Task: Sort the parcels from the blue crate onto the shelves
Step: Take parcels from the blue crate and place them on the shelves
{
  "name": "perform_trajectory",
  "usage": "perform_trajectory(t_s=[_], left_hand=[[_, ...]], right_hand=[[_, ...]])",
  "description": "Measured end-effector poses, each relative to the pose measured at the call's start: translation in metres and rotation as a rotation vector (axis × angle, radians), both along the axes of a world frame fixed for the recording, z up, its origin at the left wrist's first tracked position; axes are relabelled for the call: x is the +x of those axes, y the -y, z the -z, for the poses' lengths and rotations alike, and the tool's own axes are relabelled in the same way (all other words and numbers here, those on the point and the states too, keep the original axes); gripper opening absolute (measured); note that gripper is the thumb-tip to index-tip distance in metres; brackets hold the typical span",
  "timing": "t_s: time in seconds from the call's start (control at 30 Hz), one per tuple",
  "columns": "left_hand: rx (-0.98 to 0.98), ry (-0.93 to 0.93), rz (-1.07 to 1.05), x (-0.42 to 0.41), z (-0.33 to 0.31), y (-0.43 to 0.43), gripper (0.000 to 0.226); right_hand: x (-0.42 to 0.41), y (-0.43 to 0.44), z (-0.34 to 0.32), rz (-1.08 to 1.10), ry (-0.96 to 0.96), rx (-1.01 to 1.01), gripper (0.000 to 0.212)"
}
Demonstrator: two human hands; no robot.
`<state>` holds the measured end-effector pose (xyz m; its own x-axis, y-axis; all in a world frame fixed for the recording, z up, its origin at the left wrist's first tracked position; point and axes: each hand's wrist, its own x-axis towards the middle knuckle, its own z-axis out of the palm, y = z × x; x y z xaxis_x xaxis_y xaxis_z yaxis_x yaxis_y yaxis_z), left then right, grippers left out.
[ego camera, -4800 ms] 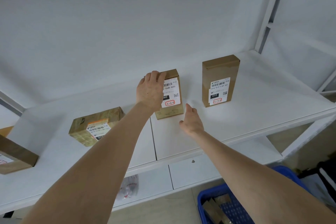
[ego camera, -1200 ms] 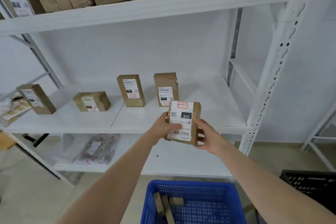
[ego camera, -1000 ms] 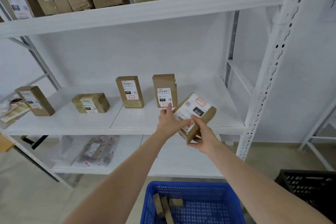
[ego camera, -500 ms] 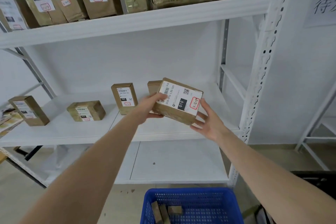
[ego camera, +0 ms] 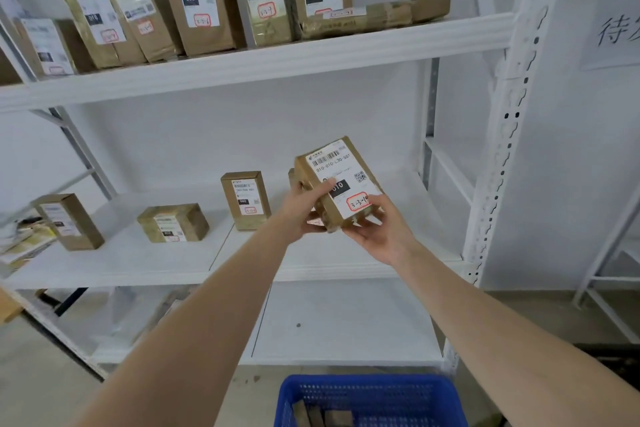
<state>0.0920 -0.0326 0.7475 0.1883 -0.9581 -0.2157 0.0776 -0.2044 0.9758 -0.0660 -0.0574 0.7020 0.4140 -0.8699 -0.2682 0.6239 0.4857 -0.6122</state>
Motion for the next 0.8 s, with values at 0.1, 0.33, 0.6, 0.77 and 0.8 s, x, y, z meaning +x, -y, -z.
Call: perform_trajectory(t_s=[0.1,0.33,0.6,0.77,0.8], left_hand=[[-0.026,0.026,-0.004,0.005,0.004,0.0,0.063],[-0.037,0.152,0.069,0.001,0.003,0.01,0.058],[-0.068,0.125,0.113,-0.026,0.02,0.035,0.062],[-0.155,0.437,0.003,-0.051,0.035,0.061,0.073],[-0.18,0.515,-0.009,-0.057,0.038,0.064,0.081]], right_hand=[[-0.002,0.003,0.01,-0.05,-0.156,-0.02,0.017],[-0.012,0.015,0.01,0.081,-0.459,-0.273,0.04],[-0.04,0.024,0.016,0.167,-0.518,-0.418,0.031],[-0.056,0.043,0.043,0.229,-0.637,-0.407,0.042],[-0.059,0.047,0.05,0.248,-0.664,-0.395,0.044]])
